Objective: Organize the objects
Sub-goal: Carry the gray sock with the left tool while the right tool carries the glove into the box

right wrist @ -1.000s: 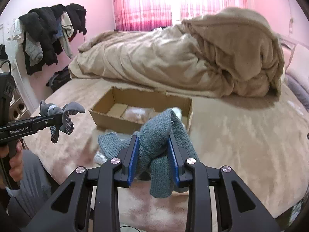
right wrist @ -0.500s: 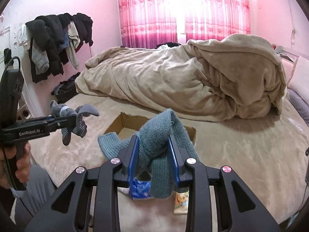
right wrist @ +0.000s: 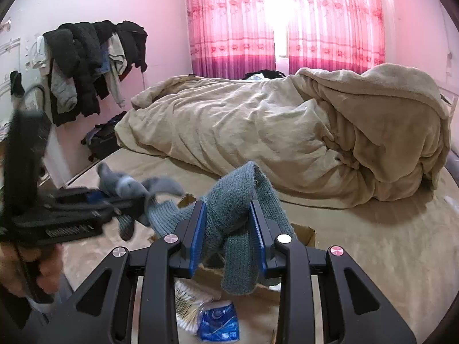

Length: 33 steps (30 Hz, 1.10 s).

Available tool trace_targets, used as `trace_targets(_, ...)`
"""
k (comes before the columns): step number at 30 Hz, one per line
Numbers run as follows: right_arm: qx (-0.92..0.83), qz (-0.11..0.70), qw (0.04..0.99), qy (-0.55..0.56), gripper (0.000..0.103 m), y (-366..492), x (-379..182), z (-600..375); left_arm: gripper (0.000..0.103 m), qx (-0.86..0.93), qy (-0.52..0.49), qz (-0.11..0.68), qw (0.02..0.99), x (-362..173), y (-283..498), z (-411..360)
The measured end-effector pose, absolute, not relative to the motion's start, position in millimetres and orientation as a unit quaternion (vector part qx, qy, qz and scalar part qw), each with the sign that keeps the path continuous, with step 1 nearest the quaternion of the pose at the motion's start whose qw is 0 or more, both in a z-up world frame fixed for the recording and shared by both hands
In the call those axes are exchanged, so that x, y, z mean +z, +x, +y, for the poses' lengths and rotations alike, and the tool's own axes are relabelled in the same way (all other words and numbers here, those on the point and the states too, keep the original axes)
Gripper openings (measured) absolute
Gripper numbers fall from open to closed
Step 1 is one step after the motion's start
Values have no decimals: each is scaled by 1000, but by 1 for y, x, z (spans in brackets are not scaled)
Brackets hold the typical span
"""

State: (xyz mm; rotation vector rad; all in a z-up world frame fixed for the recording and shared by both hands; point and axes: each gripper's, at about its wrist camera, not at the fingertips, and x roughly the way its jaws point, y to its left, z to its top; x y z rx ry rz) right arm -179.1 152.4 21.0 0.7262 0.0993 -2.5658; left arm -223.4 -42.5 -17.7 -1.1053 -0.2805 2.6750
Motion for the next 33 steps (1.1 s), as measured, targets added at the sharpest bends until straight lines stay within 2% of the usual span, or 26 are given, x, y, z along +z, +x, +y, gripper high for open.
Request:
trace_targets(9,-933,19,226,278,32,-205,6,150,48,876,-456,-118,104,-94,-273,-47)
trace_targets(10,-932,19,228,280,32,-207,4,148,51,879,-450,-117,108,-94,-271,-46)
trace_targets(11,-932,20,228,281,32,-210,2,146,64,879,-446,-117,119,-94,-269,-45)
trace_targets(12,-932,23,228,282,32,-211,-1,145,71,878,-446,-119,126,-94,-268,-45)
trace_targets(17,-928,25,230,293,32,-220,-14,135,75,882,-441,-100,132,-85,-256,-41)
trace_targets(20,-926,29,233,297,33,-223,-17,130,85,891,-429,-93,119,-72,-244,-47)
trace_targets(27,-918,37,245,310,33,-236,-27,103,86,911,-392,-99,80,-49,-222,-87)
trace_targets(33,-908,51,251,331,33,-248,-47,75,86,919,-380,-98,43,-51,-222,-120)
